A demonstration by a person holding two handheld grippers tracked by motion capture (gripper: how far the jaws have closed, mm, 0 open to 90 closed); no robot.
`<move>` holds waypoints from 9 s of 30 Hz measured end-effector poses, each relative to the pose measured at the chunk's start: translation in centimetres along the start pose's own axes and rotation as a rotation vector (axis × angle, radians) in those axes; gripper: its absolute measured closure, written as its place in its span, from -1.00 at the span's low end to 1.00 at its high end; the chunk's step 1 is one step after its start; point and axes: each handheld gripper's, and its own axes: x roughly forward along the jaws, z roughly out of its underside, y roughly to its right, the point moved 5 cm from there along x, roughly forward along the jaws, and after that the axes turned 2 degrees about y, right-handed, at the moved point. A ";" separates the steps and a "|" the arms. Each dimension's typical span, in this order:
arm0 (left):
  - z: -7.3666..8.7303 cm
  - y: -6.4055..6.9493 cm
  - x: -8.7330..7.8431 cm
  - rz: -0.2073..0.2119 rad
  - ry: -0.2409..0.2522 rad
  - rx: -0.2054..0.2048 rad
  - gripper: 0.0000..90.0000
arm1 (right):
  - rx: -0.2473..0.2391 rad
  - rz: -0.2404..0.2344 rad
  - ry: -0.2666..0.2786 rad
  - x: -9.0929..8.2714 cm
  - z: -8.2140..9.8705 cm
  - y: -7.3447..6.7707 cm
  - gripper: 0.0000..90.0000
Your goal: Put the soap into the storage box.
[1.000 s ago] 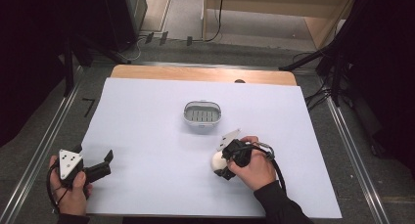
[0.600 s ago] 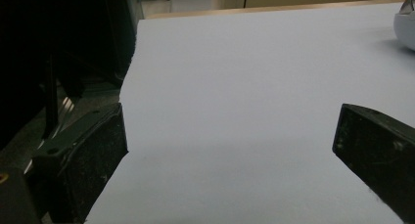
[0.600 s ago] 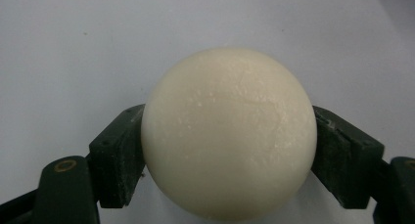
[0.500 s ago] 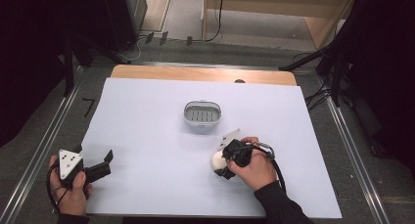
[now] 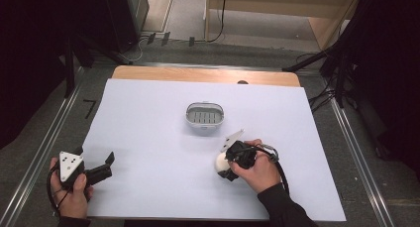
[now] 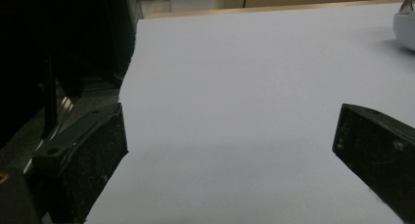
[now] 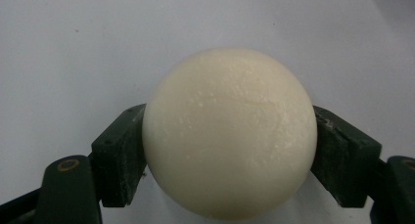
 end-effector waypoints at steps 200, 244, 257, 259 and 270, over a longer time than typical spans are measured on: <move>0.0 0.0 -0.3 0.010 0.023 -0.005 -1.00 | 0.477 0.160 0.074 1.3 -13.2 9.2 -0.48; 0.0 0.1 -0.2 0.002 0.021 0.001 -1.00 | 0.467 0.197 0.217 -3.2 -7.5 8.5 -1.00; 0.0 0.1 -0.2 0.000 0.017 0.009 -1.00 | 0.447 0.268 0.241 -3.9 -3.4 8.3 -1.00; 0.0 0.1 -0.2 -0.001 0.017 0.010 -1.00 | 0.443 0.272 0.245 -3.9 -2.8 8.2 -1.00; 0.0 0.1 -0.2 -0.002 0.017 0.011 -1.00 | 0.428 0.302 0.255 -3.7 -0.1 7.9 -1.00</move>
